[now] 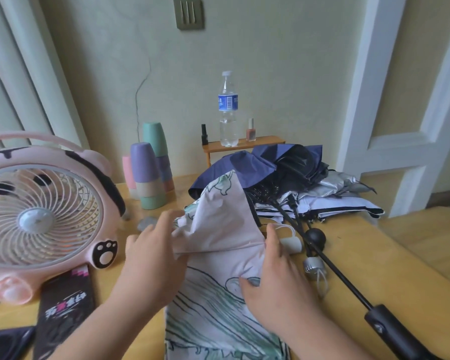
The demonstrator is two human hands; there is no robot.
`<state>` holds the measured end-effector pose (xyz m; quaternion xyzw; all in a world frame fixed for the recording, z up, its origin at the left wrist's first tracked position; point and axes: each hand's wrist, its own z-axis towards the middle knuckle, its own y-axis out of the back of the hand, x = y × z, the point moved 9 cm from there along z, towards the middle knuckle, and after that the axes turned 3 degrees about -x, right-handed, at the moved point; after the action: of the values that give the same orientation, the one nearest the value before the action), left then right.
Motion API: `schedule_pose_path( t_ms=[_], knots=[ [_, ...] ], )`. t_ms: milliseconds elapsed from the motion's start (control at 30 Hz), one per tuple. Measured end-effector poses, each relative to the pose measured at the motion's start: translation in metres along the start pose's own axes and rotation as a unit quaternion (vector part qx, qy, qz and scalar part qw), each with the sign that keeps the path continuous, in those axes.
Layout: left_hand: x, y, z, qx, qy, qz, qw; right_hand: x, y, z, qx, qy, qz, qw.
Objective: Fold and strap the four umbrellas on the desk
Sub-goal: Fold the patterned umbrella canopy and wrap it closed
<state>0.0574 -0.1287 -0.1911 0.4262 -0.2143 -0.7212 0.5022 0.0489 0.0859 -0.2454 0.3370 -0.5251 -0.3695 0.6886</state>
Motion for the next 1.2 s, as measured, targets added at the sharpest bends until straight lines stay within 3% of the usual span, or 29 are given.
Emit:
schedule_pose_path(
  t_ms=[67, 233, 633, 867, 967, 1133, 1200],
  knots=[
    [0.003, -0.008, -0.002, -0.011, -0.022, 0.041, 0.999, 0.001, 0.001, -0.001, 0.005, 0.002, -0.006, 1.000],
    [0.027, -0.020, -0.004, -0.014, 0.087, -0.046, 0.995, 0.000, 0.000, 0.000, 0.004, 0.014, -0.001, 1.000],
    [0.001, -0.020, -0.013, 0.017, 0.016, -0.040, 0.999, -0.001, 0.002, 0.002, -0.024, 0.028, 0.016, 0.999],
    [0.009, -0.023, -0.028, 0.038, 0.128, -0.176, 0.975, 0.000, 0.006, 0.003, -0.034, 0.036, 0.026, 0.998],
    [0.015, -0.029, -0.034, 0.062, 0.178, -0.282, 0.941, -0.001, 0.009, 0.004, -0.042, 0.043, 0.029, 0.998],
    [0.027, -0.046, -0.042, 0.111, 0.286, -0.465, 0.830, 0.001, 0.013, 0.005, -0.069, 0.098, 0.120, 0.986],
    [0.032, -0.048, -0.041, 0.106, 0.296, -0.448, 0.837, 0.004, 0.025, 0.003, -0.101, 0.135, 0.157, 0.973]
  ],
)
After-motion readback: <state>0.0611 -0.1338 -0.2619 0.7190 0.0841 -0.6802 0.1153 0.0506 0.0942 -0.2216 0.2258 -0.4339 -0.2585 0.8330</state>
